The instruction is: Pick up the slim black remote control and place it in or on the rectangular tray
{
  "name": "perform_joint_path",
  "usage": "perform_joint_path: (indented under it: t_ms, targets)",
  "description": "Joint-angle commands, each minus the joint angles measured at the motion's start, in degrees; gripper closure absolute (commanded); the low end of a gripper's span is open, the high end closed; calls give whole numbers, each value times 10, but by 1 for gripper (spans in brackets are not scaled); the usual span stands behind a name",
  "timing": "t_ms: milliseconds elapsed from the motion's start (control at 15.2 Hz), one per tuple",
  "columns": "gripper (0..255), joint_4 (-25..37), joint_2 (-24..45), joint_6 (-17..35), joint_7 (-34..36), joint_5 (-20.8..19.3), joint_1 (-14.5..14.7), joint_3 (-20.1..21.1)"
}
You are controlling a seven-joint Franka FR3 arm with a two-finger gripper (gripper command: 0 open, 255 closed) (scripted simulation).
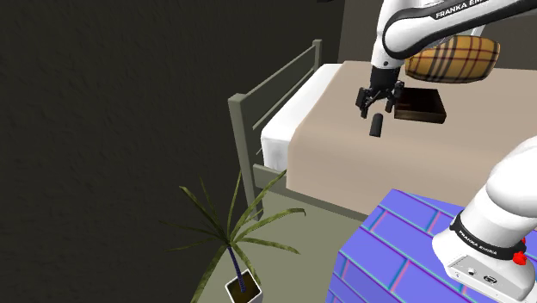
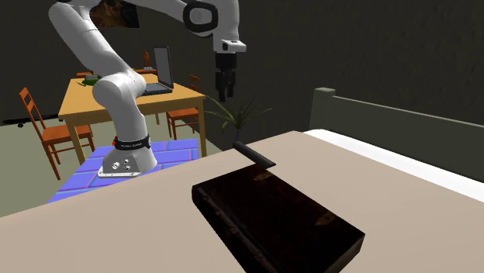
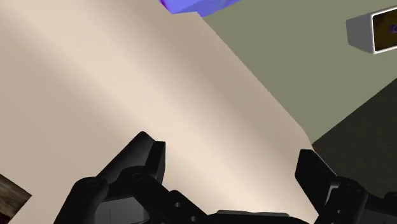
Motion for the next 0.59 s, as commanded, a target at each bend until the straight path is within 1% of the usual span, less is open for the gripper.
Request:
perform_joint_path:
  t_ms: [0,528]
  targets:
    - [0,1,32,45,38,-10,-18,0]
    - [0,14,147,192,191,-66,-93,-8]
